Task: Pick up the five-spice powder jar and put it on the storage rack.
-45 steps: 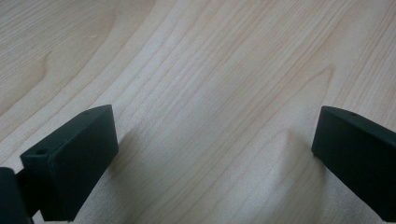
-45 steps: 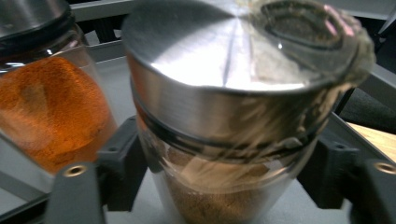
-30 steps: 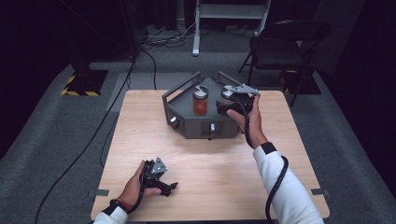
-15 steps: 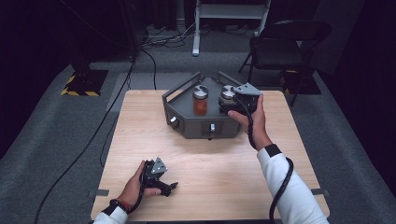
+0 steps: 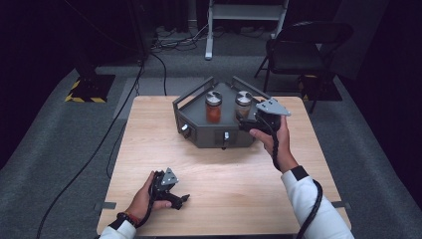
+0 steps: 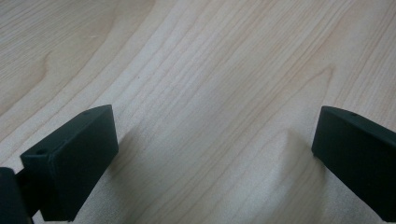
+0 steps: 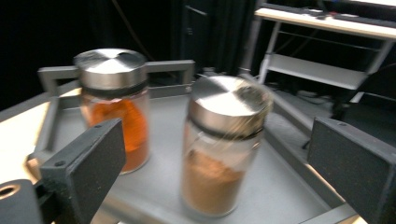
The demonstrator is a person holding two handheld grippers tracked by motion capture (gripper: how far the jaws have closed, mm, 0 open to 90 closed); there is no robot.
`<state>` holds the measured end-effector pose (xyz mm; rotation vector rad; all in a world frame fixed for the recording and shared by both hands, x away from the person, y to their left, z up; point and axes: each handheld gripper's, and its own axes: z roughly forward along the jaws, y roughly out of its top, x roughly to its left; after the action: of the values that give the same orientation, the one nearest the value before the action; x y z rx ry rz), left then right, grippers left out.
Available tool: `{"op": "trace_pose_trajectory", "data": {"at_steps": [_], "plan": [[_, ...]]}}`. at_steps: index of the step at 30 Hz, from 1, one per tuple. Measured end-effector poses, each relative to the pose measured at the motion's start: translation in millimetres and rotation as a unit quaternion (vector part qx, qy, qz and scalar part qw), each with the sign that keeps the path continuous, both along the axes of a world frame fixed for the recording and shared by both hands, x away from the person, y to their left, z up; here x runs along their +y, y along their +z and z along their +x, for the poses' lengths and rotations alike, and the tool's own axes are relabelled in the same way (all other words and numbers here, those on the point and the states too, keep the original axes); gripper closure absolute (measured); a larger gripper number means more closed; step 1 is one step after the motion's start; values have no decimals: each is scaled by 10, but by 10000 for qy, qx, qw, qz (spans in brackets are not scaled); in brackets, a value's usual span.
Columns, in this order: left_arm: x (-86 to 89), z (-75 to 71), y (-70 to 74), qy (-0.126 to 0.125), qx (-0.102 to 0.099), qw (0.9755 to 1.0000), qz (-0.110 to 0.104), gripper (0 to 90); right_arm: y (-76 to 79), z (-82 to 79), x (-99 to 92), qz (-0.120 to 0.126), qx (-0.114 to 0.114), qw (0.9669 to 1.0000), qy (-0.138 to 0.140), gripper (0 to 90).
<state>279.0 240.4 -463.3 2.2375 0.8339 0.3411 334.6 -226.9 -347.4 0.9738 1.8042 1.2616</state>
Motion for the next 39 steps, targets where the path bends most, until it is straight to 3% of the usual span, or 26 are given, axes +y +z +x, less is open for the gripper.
{"op": "trace_pose_trajectory", "data": {"at_steps": [4, 27, 39], "plan": [[0, 0, 1, 0, 1, 10000, 2, 1, -85, -65, -31, -114, -53, 9998, 149, 48], [-1, -1, 0, 1, -3, 10000, 1, 1, -644, -388, -149, -596, 219, 9961, 620, 48], [-1, 0, 1, 0, -1, 10000, 3, 1, -811, -453, -287, -956, 576, 9891, 960, 48]]}}
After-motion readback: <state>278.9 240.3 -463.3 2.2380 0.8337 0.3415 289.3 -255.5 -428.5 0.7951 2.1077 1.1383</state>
